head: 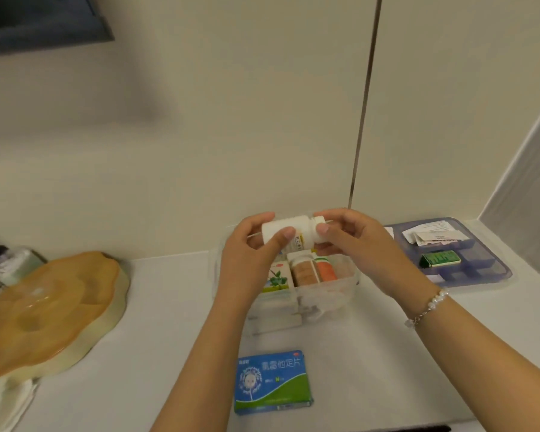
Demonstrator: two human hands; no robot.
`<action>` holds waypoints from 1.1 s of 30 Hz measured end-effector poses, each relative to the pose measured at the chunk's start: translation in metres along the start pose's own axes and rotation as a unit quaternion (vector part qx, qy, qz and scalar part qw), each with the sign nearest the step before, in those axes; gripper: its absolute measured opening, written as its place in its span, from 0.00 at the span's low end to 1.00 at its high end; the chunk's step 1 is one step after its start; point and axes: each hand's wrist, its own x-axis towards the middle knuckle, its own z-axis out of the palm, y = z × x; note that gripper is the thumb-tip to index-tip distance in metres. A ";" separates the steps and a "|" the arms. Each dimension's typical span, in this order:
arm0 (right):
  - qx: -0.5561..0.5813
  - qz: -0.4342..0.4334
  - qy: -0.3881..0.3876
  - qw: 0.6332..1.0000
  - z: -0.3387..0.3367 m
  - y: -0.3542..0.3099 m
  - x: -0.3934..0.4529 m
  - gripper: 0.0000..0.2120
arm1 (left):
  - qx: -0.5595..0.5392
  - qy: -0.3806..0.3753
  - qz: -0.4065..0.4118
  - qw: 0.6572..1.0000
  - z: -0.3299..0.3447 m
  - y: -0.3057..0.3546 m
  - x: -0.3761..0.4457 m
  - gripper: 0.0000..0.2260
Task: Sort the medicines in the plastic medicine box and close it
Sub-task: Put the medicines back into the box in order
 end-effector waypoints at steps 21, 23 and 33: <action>-0.399 0.047 -0.075 0.913 0.068 0.031 0.034 0.17 | 0.338 0.087 0.033 0.936 -0.046 -0.047 0.017 0.10; -0.416 0.064 -0.109 0.901 0.070 0.032 0.034 0.18 | 0.327 0.089 0.028 0.940 -0.045 -0.049 0.017 0.10; -0.322 -0.016 -0.005 0.946 0.062 0.024 0.022 0.15 | 0.319 0.098 0.032 0.942 -0.041 -0.038 0.009 0.09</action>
